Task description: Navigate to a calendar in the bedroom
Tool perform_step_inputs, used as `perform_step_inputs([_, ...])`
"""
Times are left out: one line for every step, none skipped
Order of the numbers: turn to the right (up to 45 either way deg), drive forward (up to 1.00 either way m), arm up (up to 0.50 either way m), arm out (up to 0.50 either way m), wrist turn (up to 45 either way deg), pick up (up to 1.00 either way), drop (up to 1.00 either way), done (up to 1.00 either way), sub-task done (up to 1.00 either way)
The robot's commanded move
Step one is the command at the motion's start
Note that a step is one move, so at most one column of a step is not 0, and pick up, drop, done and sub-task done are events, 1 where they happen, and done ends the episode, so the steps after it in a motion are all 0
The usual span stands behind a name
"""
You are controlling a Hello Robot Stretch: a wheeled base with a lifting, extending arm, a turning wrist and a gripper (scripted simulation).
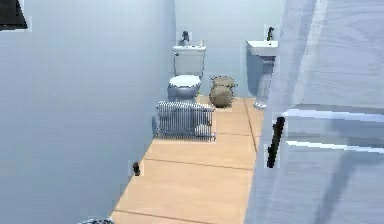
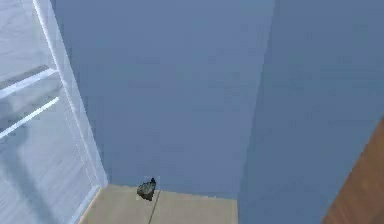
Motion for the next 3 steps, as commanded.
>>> perform_step_inputs([0.0,1.0,0.0,0.0,0.0,0.0,0.0,0.0,0.0])
perform_step_inputs([6.0,0.0,0.0,0.0,0.0,0.0,0.0,0.0,0.0])
perform_step_inputs([0.0,0.05,0.0,0.0,0.0,0.0,0.0,0.0,0.0])
